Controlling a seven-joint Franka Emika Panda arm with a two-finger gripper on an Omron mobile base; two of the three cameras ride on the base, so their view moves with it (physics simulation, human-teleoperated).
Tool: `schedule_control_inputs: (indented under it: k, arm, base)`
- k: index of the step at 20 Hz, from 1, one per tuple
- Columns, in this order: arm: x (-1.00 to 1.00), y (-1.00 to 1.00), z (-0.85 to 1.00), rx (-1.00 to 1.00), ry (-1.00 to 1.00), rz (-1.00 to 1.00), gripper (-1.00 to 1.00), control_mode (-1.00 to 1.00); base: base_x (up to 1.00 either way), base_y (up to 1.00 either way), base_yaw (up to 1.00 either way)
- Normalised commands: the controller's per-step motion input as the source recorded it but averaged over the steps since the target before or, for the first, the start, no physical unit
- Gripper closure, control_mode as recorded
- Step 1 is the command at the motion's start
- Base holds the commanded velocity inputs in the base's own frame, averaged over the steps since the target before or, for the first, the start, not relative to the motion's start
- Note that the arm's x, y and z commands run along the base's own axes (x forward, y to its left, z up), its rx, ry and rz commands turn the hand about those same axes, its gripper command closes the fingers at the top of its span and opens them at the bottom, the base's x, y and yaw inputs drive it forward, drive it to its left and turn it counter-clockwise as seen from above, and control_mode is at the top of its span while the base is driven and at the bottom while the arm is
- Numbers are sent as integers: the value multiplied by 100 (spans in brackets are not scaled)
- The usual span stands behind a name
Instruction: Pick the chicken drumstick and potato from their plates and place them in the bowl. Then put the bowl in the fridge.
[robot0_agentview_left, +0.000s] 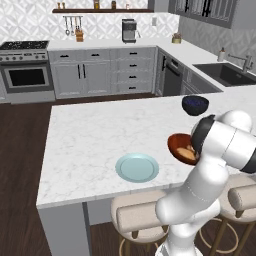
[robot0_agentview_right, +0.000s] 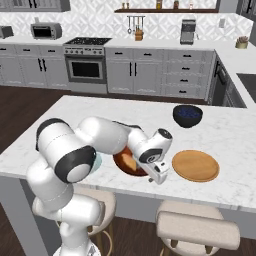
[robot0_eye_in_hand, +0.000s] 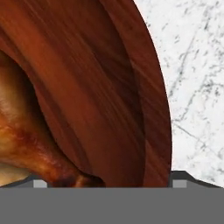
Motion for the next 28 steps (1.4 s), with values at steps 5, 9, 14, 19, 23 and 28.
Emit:
schedule_control_inputs:
  k: [5, 9, 14, 19, 23, 28]
  arm:
    - [26, 27, -4, -1, 0, -10, 100, -100]
    - [14, 9, 0, 0, 0, -12, 100, -100]
    - [0, 0, 11, 0, -6, -16, 100, -100]
    - [-9, 0, 48, 0, -21, -15, 100, -100]
    - [-2, 0, 24, 0, -14, -14, 100, -100]
    - [0, 0, 8, 1, -11, -12, 100, -100]
  base:
    - [0, 0, 0]
    - [0, 0, 0]
    - [0, 0, 0]
    - [0, 0, 0]
    - [0, 0, 0]
    - [0, 0, 0]
